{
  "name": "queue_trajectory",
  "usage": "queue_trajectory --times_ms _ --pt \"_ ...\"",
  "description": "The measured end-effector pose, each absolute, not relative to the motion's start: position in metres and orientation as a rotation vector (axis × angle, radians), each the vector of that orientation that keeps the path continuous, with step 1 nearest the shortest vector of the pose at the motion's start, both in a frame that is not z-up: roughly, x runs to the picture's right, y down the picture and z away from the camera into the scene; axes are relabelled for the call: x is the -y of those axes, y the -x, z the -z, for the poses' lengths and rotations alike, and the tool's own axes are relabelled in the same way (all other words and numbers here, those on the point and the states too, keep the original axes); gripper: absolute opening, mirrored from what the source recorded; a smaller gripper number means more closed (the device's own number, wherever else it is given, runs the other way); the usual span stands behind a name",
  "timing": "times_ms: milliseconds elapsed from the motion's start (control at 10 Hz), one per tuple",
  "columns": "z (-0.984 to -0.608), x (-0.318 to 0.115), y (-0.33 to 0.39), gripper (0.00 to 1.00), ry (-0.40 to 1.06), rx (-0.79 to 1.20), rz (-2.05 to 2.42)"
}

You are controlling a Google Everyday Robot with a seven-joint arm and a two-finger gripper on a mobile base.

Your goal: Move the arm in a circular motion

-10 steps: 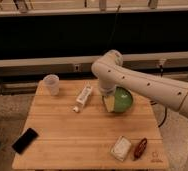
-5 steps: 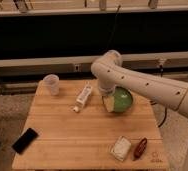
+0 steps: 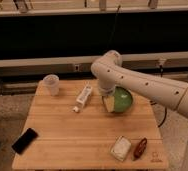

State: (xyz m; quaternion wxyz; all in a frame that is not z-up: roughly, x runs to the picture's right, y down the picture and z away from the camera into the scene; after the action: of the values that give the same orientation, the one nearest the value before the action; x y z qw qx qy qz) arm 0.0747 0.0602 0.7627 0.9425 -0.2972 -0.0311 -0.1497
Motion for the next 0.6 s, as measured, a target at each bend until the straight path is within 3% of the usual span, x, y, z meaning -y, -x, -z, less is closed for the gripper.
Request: queue_trajectory --times_ms 600 --pt "-0.7653 -0.0620 -0.0748 0.80 0.616 0.073 0.328"
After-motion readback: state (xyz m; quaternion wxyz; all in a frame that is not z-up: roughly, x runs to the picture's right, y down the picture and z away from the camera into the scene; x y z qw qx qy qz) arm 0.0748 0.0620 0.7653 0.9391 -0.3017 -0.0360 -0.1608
